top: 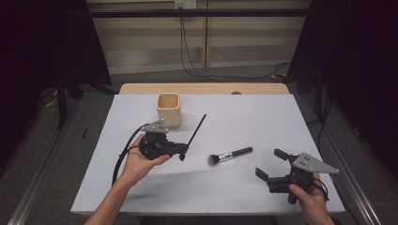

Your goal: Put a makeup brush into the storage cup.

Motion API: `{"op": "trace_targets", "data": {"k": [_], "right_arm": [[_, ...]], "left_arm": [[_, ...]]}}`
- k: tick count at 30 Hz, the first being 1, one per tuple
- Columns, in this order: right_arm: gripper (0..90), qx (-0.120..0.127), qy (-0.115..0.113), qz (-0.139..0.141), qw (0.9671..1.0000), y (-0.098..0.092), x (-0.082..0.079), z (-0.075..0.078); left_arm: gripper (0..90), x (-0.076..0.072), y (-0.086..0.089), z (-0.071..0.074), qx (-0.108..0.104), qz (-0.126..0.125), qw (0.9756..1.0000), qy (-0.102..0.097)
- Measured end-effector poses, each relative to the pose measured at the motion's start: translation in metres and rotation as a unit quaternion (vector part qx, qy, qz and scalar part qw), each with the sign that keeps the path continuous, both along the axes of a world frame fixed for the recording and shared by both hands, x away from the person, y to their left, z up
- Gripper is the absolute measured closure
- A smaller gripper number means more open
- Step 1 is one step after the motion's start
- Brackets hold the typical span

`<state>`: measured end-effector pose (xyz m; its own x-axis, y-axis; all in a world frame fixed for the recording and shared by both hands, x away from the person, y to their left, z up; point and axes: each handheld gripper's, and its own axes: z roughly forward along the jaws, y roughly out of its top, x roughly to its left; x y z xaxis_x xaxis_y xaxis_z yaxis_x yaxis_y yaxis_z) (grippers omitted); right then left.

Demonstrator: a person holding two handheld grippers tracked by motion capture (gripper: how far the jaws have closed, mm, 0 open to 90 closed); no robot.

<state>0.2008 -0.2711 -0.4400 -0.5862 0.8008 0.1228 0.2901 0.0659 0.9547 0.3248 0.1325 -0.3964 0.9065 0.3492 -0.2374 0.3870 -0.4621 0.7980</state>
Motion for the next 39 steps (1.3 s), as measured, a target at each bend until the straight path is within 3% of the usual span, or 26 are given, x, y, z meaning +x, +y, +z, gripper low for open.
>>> {"op": "trace_targets", "data": {"k": [7,13,16,23,26,27,28,29,33,34,36,39], "right_arm": [[0.0,-0.001,0.002,0.021,0.9998,0.008,0.002,0.006],[0.0,-0.011,0.006,0.056,0.9983,0.020,0.006,0.008],[0.0,-0.020,0.020,0.090,0.9956,0.028,0.010,0.011],[0.0,-0.043,0.031,0.134,0.9896,0.037,0.017,0.017],[0.6,-0.049,0.046,0.152,0.9860,0.037,0.021,0.020],[0.6,-0.049,0.061,0.165,0.9832,0.037,0.023,0.022],[1.2,-0.056,0.092,0.184,0.9770,0.036,0.028,0.024],[1.2,-0.056,0.092,0.184,0.9770,0.036,0.028,0.024],[1.5,-0.087,0.100,0.188,0.9733,0.036,0.032,0.030],[1.5,-0.093,0.104,0.188,0.9721,0.036,0.033,0.031],[1.5,-0.110,0.103,0.191,0.9700,0.037,0.036,0.033],[1.5,-0.111,0.104,0.195,0.9689,0.038,0.038,0.033]], "left_arm": [[86.1,-0.007,-0.018,0.001,0.025,-0.025,0.9993,0.008],[86.1,-0.014,-0.032,0.002,0.043,-0.051,0.9977,0.014],[86.1,-0.017,-0.038,0.001,0.058,-0.052,0.9966,0.026],[86.1,-0.019,-0.046,0.004,0.088,-0.064,0.9933,0.039],[86.1,-0.021,-0.048,0.008,0.102,-0.080,0.9908,0.038],[86.1,-0.021,-0.048,0.009,0.111,-0.082,0.9897,0.038],[86.1,-0.022,-0.050,0.011,0.122,-0.088,0.9875,0.048],[86.1,-0.022,-0.050,0.011,0.122,-0.088,0.9875,0.048],[86.1,-0.023,-0.053,0.016,0.147,-0.102,0.9828,0.047],[86.1,-0.023,-0.054,0.017,0.147,-0.104,0.9826,0.046],[86.1,-0.025,-0.057,0.019,0.166,-0.110,0.9791,0.041],[86.1,-0.026,-0.061,0.020,0.186,-0.119,0.9746,0.041]]}}
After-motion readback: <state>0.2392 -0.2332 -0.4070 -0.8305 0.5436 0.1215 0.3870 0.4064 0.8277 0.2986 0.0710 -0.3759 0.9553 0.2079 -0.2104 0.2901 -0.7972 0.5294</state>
